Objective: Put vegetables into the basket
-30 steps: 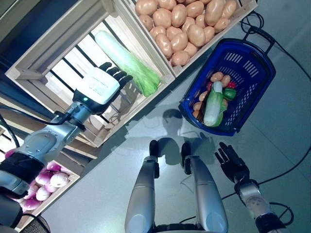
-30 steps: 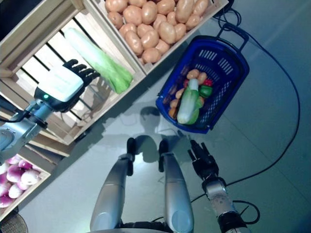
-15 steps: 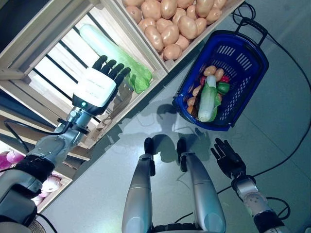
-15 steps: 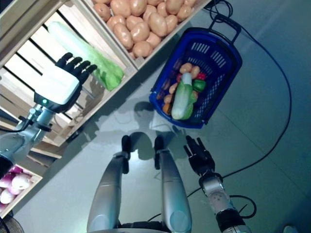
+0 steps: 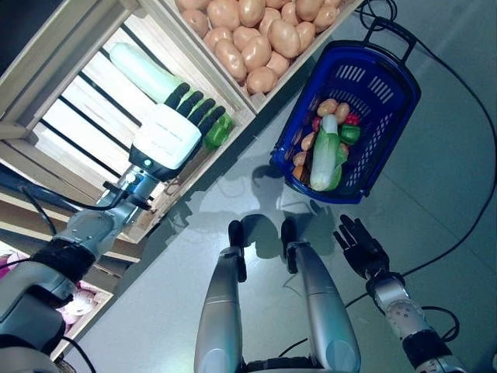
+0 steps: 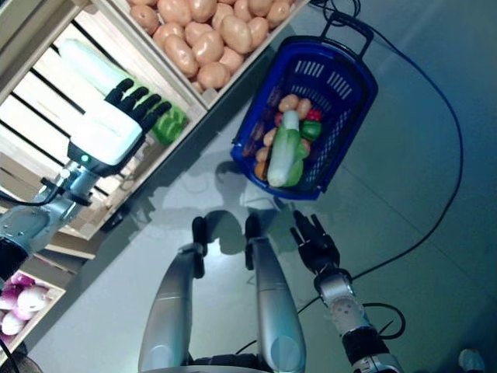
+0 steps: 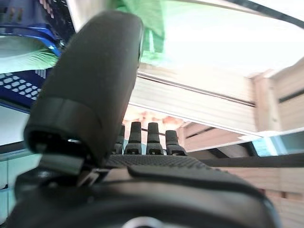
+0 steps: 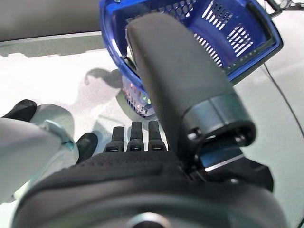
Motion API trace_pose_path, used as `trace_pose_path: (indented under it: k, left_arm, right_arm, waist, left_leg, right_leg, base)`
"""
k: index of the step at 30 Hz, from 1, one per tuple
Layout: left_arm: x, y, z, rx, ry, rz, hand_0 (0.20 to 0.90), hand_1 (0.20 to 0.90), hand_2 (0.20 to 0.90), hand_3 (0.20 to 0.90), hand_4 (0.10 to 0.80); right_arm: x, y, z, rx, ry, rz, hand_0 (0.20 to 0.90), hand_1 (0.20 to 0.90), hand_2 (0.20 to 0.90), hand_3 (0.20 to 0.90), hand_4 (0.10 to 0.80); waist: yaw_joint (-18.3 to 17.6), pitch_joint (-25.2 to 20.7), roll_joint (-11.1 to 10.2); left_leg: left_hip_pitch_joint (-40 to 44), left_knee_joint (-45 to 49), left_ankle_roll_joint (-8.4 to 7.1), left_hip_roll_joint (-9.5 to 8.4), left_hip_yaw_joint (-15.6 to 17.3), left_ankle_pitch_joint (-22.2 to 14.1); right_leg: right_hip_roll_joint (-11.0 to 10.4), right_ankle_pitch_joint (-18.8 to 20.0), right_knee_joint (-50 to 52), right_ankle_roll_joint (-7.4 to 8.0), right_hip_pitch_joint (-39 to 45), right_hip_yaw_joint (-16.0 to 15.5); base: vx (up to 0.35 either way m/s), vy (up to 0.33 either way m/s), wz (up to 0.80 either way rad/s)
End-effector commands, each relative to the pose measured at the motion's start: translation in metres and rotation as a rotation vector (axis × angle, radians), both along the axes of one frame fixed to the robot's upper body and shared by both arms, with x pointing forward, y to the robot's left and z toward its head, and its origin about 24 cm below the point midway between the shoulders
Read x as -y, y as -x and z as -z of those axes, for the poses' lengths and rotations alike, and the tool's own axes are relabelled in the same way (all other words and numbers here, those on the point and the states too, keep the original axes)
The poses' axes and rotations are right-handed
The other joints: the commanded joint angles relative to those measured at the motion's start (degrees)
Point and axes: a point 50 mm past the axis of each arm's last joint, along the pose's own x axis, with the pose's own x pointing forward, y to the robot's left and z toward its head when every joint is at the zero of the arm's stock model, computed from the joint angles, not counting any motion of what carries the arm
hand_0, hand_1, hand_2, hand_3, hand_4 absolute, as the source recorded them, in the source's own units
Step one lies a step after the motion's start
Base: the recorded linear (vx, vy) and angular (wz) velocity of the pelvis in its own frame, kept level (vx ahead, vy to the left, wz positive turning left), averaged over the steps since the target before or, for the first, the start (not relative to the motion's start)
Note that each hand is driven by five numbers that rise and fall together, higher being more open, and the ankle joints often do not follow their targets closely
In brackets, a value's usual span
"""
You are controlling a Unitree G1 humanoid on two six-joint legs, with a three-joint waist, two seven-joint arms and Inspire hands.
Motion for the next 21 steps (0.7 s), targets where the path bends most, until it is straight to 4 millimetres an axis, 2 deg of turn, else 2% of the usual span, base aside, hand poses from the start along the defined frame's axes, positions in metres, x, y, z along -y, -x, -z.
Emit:
trace_pose_path:
  k: [1,7,21]
  left_arm:
    - [0.000,-0.010,-0.056,0.188,0.029,-0.064,0.900,0.900,0.900,0.900,0.800]
    - [-0.016,-0.021,-0.052,0.132,0.028,-0.201,0.900,0.900,0.900,0.900,0.800]
    - [-0.031,-0.029,-0.057,0.210,0.027,-0.289,0.900,0.900,0.900,0.900,0.800]
  right_arm:
    - [0.003,-0.010,-0.025,0.076,0.038,-0.001,0.900,0.900,0.900,0.900,0.800]
    - [0.005,-0.014,-0.026,0.058,0.050,0.021,0.900,0.900,0.900,0.900,0.800]
    - [0.011,-0.020,-0.034,0.063,0.072,0.052,0.900,0.900,0.900,0.900,0.800]
  waist:
    - [-0.6,-0.2,0.2]
    - [-1.2,-0.2,0.1]
    - [-1.9,-0.2,-0.4]
  left_leg:
    - [-3.2,1.1,2.26,-0.58,1.2,3.1]
    - [-3.6,1.6,2.31,-0.42,1.3,2.6]
    - [-6.9,2.9,2.98,-0.65,1.3,1.4]
  right_leg:
    - [-1.4,7.3,-7.7,-0.06,4.0,-1.5]
    - [-1.5,7.4,-7.0,0.09,3.0,-1.4]
    - [-1.3,7.8,-5.5,0.59,-1.6,-1.5]
  base:
    - [0.005,0.012,-0.09]
    - [0.005,0.007,-0.04]
    - [0.001,0.007,0.00]
